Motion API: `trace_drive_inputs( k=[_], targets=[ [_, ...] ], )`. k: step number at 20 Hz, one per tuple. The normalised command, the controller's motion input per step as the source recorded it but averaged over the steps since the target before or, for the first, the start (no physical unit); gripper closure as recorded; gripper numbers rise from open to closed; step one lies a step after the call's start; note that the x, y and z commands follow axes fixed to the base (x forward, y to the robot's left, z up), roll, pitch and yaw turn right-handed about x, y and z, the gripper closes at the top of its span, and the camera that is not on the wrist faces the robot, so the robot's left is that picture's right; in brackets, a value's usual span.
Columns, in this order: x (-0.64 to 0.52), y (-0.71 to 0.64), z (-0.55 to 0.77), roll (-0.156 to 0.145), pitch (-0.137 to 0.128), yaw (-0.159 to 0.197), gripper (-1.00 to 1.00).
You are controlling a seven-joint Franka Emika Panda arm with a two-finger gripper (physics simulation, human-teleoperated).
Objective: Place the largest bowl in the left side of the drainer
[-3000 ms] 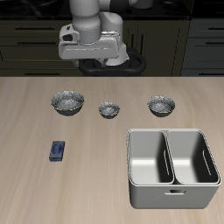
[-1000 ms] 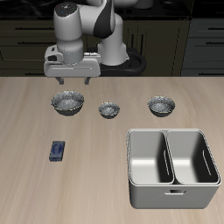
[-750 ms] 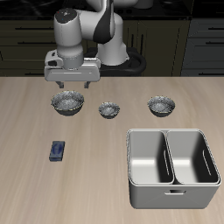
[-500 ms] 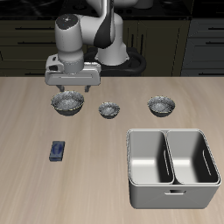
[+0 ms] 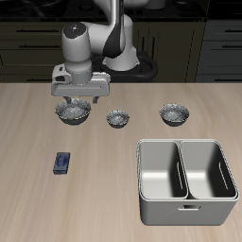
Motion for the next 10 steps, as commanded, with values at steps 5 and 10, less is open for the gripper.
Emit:
trace_drive_inputs(
  k=[5,10],
  targets=[
    [-0.06,0.08,-0.22,0.008,0.004,0.013,-1.00],
    [0.02,0.08,-0.18,0.011,0.031,-0.002,-1.00]
  ],
)
